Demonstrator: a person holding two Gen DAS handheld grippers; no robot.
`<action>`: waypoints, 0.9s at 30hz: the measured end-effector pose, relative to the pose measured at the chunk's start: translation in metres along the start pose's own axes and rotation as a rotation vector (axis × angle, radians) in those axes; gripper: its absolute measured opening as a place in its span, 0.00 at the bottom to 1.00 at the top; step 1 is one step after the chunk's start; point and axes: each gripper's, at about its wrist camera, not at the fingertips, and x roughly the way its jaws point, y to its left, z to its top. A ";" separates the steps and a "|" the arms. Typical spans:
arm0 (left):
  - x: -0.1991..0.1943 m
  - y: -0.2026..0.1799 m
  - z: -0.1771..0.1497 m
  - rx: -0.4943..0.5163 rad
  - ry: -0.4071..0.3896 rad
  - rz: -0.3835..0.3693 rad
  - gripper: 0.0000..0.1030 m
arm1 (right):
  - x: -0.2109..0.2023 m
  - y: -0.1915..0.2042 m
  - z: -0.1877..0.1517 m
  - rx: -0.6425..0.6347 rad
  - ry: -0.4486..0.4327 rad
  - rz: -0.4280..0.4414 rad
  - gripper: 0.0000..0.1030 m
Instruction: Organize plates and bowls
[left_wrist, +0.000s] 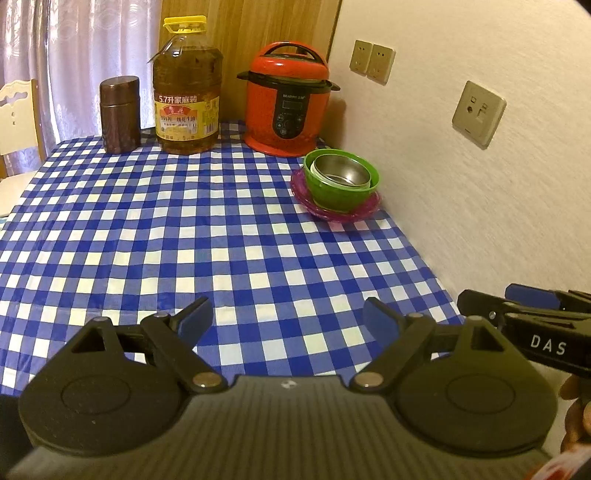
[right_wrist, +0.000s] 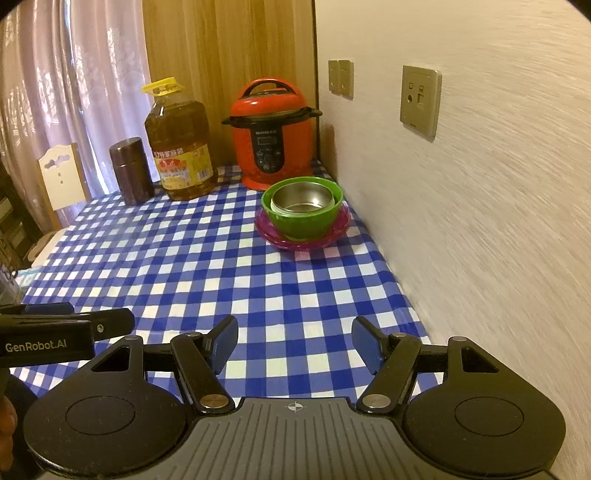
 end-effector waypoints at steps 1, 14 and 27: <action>0.000 0.000 0.000 -0.001 -0.001 -0.002 0.85 | -0.001 0.000 -0.001 0.000 0.001 0.002 0.66; -0.001 -0.004 -0.007 0.002 0.004 0.001 0.85 | -0.001 0.001 -0.004 -0.006 0.010 0.011 0.66; 0.001 -0.002 -0.007 0.003 -0.002 0.011 0.85 | 0.001 0.000 -0.005 0.001 0.014 0.009 0.66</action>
